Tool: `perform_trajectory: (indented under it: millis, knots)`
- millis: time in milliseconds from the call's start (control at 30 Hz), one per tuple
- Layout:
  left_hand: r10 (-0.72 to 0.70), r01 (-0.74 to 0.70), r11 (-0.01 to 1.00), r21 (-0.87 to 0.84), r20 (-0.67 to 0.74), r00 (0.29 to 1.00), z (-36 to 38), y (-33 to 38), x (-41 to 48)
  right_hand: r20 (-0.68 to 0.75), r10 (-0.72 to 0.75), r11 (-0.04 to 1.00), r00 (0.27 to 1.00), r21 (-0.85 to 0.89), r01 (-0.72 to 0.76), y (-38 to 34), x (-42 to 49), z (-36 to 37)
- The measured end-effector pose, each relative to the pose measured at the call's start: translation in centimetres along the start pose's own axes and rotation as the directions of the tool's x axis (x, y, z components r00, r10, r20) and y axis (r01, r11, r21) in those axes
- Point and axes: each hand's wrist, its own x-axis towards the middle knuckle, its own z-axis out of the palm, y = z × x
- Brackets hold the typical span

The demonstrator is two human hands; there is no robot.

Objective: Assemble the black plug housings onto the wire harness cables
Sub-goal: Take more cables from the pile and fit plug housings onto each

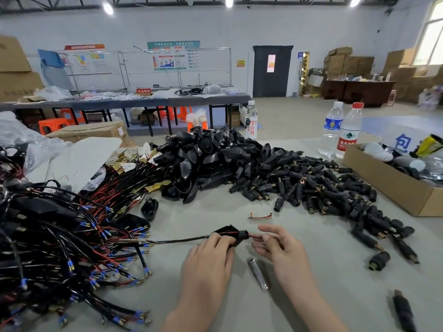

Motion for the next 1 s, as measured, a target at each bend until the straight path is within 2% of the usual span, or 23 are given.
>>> perform_trajectory:
  millis: [200, 433, 600, 767, 1000]
  knots:
    - [-0.092, 0.092, 0.994, 0.050, -0.014, 0.996, -0.2, -0.7, 0.2, -0.071, -0.005, 1.000, 0.997, -0.011, 0.004, -0.2, 0.5, -1.0]
    - [-0.139, 0.139, 0.989, 0.059, -0.007, 0.990, -0.3, -1.1, 0.2, -0.106, 0.005, 0.978, 0.994, -0.207, -0.027, 0.0, 0.7, -1.8]
    - [-0.167, 0.167, 0.983, 0.080, -0.007, 0.986, -0.6, -1.0, 0.1, -0.190, -0.012, 0.953, 0.982, -0.300, -0.047, -0.2, 0.9, -3.0]
    - [-0.161, 0.159, 0.983, 0.096, 0.006, 0.987, -0.7, -0.9, 0.2, -0.278, 0.042, 0.977, 0.960, -0.188, -0.098, -0.8, 1.1, -3.9]
    - [-0.178, 0.165, 0.969, 0.183, 0.057, 0.982, -0.7, -0.9, 0.3, -0.368, 0.077, 0.996, 0.927, -0.012, -0.088, -1.2, 1.4, -4.6]
